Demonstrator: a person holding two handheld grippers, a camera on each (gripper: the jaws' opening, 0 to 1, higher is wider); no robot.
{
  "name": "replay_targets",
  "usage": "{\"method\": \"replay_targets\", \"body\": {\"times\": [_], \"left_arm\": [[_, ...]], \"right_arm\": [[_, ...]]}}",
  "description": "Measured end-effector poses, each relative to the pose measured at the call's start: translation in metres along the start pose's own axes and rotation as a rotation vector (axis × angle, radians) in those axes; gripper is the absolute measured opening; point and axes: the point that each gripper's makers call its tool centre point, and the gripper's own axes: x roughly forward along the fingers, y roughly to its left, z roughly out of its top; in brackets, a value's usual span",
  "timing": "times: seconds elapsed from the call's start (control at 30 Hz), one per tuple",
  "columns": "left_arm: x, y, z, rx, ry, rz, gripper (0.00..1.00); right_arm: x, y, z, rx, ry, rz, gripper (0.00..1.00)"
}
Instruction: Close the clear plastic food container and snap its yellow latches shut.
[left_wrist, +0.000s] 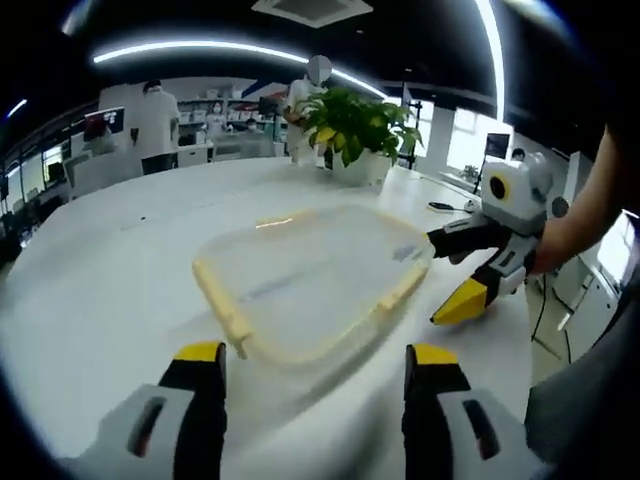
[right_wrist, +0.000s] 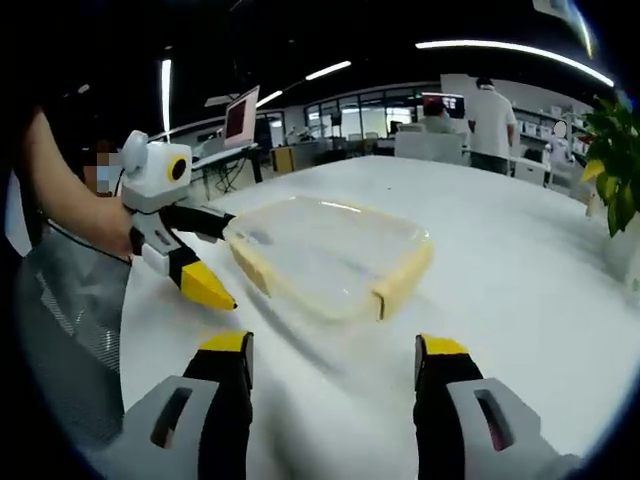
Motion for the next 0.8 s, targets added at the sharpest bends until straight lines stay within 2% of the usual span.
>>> {"method": "replay_targets", "body": {"times": [0.13,0.27,0.43,0.57,0.8], "left_arm": [[0.003,-0.001,-0.007,0.004,0.017,-0.016,0.64],[0.003,0.001,-0.009,-0.007,0.023,-0.004,0.6],[0.002,0.006,-0.006,-0.044,0.016,0.021,0.52],[0.002,0.011,-0.007,-0.042,0.023,0.031,0.46],[0.004,0.015,-0.007,-0.062,0.024,0.035,0.44]], "right_arm": [[0.004,-0.003,-0.003,-0.018,0.005,-0.028,0.56],[0.007,0.0,-0.005,-0.025,0.012,-0.024,0.52],[0.008,-0.001,0.006,-0.02,0.003,-0.024,0.49],[0.008,-0.005,0.007,0.0,0.014,-0.034,0.46],[0.011,-0.001,0.008,0.004,0.015,-0.045,0.5]]}}
